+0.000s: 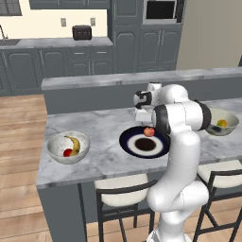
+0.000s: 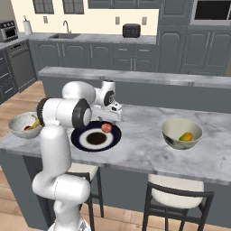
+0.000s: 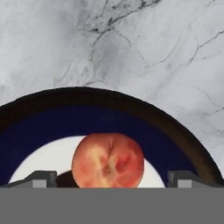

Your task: Take the fruits from the plate on the dining counter and place two fruits in each bowl.

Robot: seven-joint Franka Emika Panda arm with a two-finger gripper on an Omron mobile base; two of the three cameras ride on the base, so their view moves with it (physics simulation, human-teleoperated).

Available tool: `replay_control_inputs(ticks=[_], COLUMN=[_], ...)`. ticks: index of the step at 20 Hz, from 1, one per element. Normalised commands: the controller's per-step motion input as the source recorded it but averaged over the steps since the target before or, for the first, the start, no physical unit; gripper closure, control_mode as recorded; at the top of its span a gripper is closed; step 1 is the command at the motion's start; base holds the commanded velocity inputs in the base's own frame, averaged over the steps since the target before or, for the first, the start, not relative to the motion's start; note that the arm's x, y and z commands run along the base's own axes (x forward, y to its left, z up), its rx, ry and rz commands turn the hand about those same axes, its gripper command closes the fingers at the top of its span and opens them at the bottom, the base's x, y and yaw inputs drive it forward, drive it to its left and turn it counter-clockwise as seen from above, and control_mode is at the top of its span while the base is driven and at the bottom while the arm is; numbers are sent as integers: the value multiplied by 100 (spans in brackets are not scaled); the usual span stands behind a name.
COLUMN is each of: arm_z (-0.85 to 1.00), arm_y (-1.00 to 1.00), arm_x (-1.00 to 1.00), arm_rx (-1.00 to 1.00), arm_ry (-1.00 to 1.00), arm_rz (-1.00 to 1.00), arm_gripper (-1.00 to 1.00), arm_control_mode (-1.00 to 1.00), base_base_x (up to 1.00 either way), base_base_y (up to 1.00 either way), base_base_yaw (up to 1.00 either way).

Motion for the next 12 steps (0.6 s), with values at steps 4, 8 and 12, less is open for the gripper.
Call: replay_control_inputs(ticks=[4, 8, 12], arm_z=[-25, -27, -26], arm_y=[29, 9, -20], arm_x=[0, 0, 0], arm_rx=[0, 0, 0], arm_ry=[1, 2, 4], arm_rz=[2, 1, 0], arm_gripper=[-100, -100, -100], arm_control_mode=[-100, -100, -100], base_base_x=[0, 0, 0], base_base_y=[0, 0, 0], base_base_yaw=[0, 0, 0])
